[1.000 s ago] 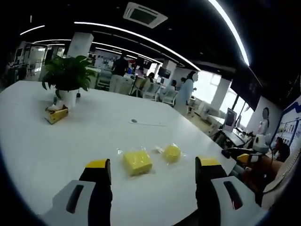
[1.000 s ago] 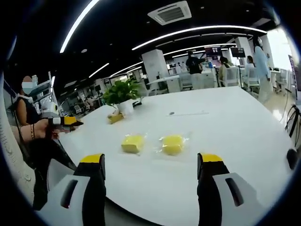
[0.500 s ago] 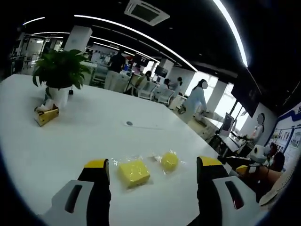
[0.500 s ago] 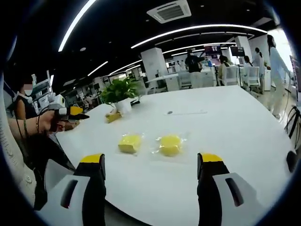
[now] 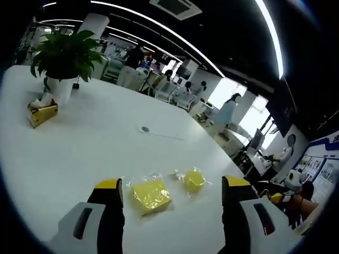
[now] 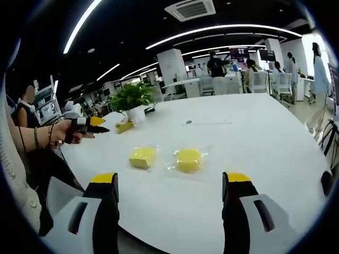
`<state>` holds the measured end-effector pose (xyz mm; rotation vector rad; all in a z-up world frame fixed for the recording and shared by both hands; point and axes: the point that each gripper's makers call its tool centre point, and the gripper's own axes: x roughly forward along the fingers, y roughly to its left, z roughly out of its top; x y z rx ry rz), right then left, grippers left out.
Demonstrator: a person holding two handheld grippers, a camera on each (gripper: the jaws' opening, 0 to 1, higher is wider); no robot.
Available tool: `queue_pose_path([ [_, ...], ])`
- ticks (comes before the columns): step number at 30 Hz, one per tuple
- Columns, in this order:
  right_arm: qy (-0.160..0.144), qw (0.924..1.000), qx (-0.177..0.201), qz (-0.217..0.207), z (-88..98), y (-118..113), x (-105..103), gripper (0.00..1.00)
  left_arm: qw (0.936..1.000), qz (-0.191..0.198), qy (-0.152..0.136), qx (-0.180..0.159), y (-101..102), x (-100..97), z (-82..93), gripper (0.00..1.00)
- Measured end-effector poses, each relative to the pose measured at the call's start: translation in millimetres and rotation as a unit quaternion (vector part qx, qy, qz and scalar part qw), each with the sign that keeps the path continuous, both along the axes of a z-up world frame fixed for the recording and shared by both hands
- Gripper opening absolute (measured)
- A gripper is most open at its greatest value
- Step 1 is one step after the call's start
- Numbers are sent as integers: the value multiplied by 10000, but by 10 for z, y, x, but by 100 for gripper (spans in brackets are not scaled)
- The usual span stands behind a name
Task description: Compare the silicone blocks by pressing each to a similar depth, holding the contact briefly, and releasing to observe deformation and rebound differences across the visible hardness samples.
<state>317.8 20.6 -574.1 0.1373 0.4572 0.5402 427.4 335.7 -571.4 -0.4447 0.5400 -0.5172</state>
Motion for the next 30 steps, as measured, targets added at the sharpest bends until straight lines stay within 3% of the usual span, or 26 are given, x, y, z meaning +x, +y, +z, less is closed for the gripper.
queue_pose_path([
  [18, 191, 9996, -131, -132, -82, -31, 83, 74, 9978, -278, 609, -19, -199, 307, -540, 77],
  [25, 272, 9993, -202, -161, -117, -41, 138, 74, 9964, -221, 802, -162, -172, 448, -758, 75],
  [30, 358, 9988, -283, -148, -156, -40, 162, 74, 9937, -60, 1012, -472, -157, 538, -937, 72],
])
